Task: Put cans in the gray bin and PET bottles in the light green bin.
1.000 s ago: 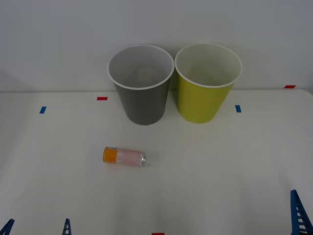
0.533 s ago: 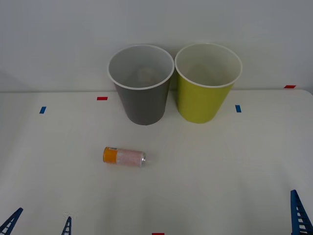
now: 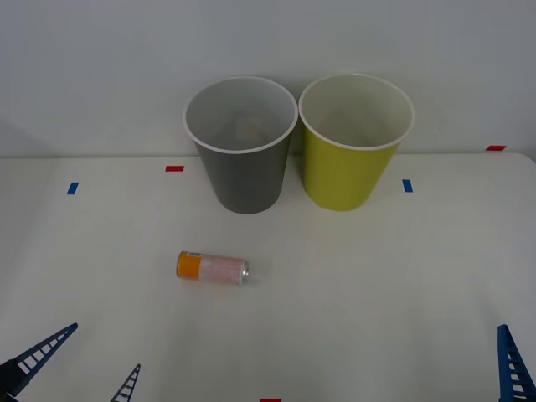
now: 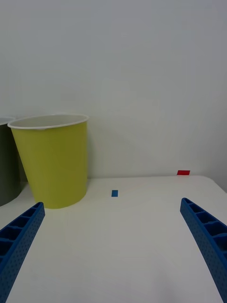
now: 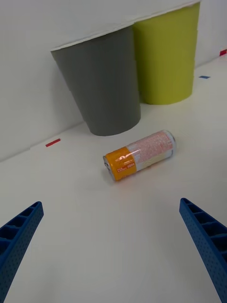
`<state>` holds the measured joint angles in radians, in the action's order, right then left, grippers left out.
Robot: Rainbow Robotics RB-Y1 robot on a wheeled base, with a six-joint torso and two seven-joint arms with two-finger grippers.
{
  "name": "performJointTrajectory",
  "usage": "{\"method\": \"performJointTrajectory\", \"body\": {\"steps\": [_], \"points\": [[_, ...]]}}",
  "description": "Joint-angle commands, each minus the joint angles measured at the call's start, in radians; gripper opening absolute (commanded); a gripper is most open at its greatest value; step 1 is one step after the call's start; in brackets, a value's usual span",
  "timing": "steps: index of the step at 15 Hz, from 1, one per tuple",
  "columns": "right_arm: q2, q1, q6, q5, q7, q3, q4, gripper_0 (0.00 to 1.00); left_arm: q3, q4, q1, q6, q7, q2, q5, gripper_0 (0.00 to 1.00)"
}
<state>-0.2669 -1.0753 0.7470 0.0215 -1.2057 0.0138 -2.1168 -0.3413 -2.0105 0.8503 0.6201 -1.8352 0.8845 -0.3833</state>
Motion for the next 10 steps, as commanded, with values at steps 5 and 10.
{"method": "performJointTrajectory", "body": {"steps": [5,10], "points": [[0.000,0.000,0.000,0.000,0.000,0.000,0.000,1.00,-0.117,0.001,-0.226,-0.122,-0.004,0.111,-0.005,1.00],[0.000,0.000,0.000,0.000,0.000,0.000,0.000,1.00,-0.193,-0.005,-0.410,-0.263,-0.004,0.179,0.000,1.00]]}}
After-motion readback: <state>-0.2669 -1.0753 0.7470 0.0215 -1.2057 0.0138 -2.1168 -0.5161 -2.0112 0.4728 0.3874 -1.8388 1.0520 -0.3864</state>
